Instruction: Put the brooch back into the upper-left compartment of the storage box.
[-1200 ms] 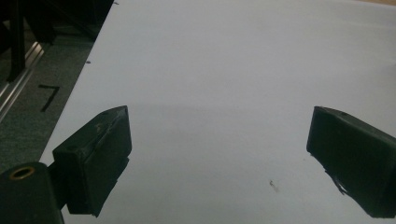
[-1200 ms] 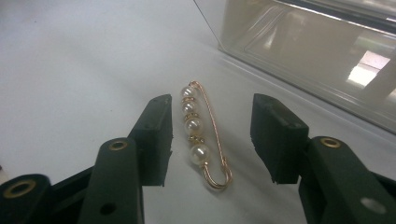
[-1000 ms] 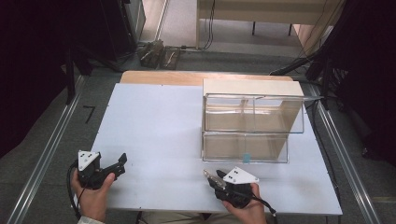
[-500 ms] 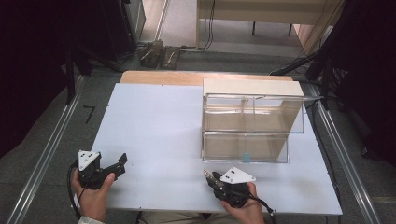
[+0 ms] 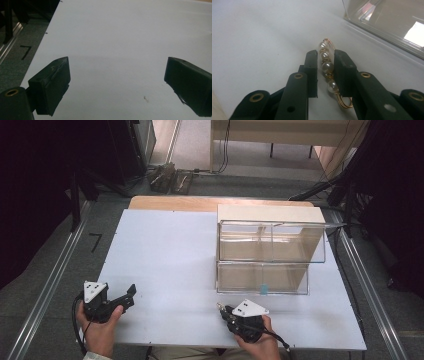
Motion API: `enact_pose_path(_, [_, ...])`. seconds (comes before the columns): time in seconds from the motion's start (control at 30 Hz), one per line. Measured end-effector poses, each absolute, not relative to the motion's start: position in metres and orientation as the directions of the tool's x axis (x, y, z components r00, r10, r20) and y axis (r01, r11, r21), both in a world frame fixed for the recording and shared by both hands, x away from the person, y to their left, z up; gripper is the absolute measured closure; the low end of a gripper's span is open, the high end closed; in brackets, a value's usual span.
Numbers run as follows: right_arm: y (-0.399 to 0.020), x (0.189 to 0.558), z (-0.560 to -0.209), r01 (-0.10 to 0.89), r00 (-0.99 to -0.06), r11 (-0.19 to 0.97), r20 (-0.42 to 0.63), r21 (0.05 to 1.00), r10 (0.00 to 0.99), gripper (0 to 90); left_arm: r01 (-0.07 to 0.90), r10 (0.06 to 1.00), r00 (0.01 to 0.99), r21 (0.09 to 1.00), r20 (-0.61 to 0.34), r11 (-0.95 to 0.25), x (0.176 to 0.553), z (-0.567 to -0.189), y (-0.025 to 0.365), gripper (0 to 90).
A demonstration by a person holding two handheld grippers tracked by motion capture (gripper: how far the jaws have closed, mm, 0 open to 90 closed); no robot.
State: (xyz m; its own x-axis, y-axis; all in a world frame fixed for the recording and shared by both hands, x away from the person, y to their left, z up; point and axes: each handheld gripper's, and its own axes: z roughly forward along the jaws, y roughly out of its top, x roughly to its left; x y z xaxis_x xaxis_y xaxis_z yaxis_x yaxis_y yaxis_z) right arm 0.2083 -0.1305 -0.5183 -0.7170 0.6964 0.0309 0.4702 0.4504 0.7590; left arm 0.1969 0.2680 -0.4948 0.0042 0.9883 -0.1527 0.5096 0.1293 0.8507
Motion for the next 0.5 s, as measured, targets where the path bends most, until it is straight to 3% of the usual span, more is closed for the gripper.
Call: enact_pose_path(0.5, [-0.1273,0.2068,-0.5187,0.465,-0.703,0.452,0.008,0.761,0.711,77.8,0.512,0.989,0.005,0.849,-0.151,0.127,0.1973,-0.4950,0.2673,5.9])
